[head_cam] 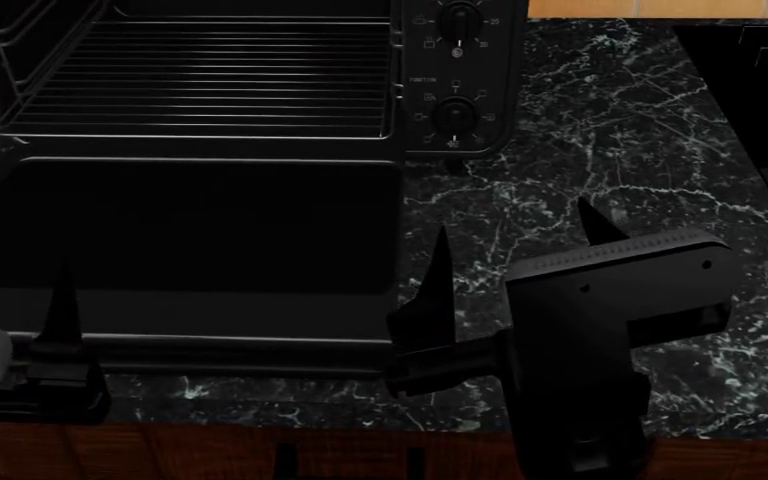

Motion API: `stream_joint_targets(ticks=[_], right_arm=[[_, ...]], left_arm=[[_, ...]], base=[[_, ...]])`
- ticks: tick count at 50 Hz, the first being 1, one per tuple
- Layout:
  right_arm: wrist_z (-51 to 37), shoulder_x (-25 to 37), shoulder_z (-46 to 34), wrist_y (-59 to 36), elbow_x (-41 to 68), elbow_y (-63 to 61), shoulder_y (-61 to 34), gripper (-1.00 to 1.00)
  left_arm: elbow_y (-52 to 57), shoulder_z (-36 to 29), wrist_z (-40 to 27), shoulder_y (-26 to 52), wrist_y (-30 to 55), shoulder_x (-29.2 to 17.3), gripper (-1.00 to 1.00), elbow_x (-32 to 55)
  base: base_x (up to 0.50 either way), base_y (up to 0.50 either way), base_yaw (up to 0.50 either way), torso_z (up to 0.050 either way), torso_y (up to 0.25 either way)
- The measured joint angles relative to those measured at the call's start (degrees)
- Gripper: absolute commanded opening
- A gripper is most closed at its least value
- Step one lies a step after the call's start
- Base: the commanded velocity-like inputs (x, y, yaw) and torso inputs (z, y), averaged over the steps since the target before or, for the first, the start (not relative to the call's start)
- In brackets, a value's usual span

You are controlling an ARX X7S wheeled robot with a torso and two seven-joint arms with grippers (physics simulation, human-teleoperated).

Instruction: Fully slide the toaster oven bottom rack0 out.

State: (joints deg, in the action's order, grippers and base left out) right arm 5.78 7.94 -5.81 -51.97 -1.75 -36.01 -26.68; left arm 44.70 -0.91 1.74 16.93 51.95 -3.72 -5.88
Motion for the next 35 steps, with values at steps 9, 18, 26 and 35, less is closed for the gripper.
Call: stream_joint_targets(ticks=[9,18,26,35], right_arm=[[-0.4,0.3,-0.5,0.4,-0.6,-0.1,0.4,1.00],[-0.7,0.6,-0.7,0.7,-0.7,-0.3,0.6,1.00],[-1.1,0.9,-1.0,1.1,-0.7,-0.2,0.7,1.00],[-1.5,1.2,-1.3,1.4,-0.5,0.1,0.6,1.00]], left_arm=[[0.7,-0.2,0.4,-0.2,0.6,0.1,1.00,-0.3],[1.1,-0.7,0.2,-0.2,1.0,-0.1,1.00,0.1],[0.8,-1.1,-0.2,-0.1,0.9,-0.5,1.00,0.8],[0.3,-1.3,-0.7,0.1,0.7,-1.0,1.00,1.7]], base=[[0.12,0.00,0.00,0.000,0.000],[0.21,0.00,0.00,0.000,0.000],[0.21,0.00,0.00,0.000,0.000],[0.21,0.00,0.00,0.000,0.000]])
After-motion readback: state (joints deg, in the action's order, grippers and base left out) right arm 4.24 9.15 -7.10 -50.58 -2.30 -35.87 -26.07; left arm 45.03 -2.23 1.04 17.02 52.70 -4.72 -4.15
